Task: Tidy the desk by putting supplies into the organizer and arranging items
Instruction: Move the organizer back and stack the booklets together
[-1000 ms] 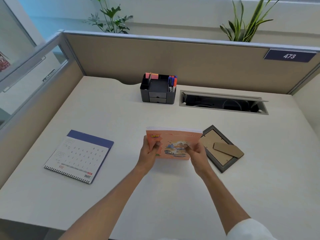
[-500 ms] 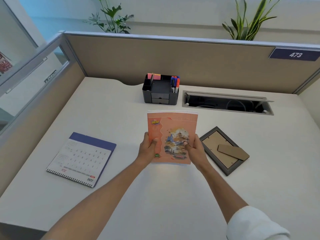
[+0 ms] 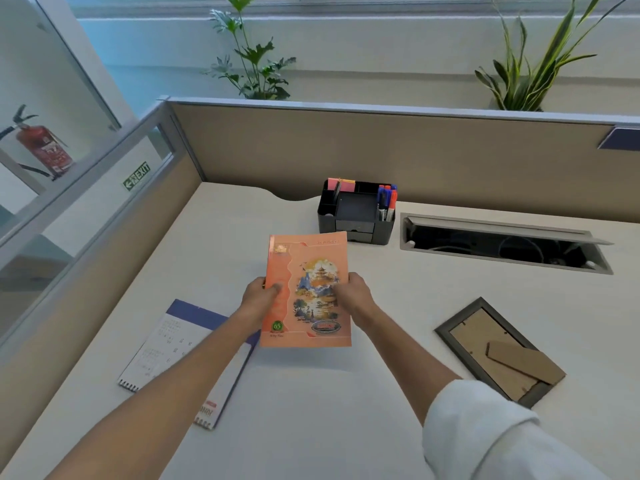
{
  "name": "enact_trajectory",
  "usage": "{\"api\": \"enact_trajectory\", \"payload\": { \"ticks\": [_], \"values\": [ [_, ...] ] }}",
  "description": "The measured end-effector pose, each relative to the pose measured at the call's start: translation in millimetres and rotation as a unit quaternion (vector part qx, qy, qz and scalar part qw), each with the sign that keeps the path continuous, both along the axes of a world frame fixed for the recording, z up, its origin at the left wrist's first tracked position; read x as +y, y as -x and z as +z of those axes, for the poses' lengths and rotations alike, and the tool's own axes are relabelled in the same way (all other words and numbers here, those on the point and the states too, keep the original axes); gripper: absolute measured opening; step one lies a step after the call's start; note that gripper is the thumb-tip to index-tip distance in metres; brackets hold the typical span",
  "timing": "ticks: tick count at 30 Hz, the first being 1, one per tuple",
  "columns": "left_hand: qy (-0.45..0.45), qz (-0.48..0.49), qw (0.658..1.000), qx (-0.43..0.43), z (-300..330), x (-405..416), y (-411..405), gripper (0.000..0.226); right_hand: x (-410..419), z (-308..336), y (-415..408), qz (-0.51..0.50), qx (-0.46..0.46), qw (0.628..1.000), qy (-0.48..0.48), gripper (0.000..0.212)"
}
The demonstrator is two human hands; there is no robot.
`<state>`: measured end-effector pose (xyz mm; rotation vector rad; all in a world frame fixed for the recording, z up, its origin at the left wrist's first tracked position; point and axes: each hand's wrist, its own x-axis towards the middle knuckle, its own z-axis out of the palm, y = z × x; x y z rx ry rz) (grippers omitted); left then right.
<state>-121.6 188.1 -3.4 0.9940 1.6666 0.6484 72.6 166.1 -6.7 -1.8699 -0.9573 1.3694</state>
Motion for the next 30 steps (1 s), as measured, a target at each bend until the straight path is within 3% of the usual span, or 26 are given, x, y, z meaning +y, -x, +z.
{"api": "enact_trajectory", "payload": {
  "ticks": [15,21,30],
  "values": [
    [-0.025,0.043,0.981,0.186,-26.4,143.9,67.5,0.042,123.1,-23.2,76.3,0.039,-0.039,0.998,0.038,0.009],
    [-0.034,0.065,0.972,0.222,-43.6,165.3,70.8,0.043,152.8,-31.8,88.0,0.061,-0.073,0.995,0.042,0.023],
    [-0.067,0.036,0.958,0.276,-48.5,199.1,64.7,0.035,179.2,-43.9,85.7,0.064,-0.108,0.991,0.035,0.025]
  ]
}}
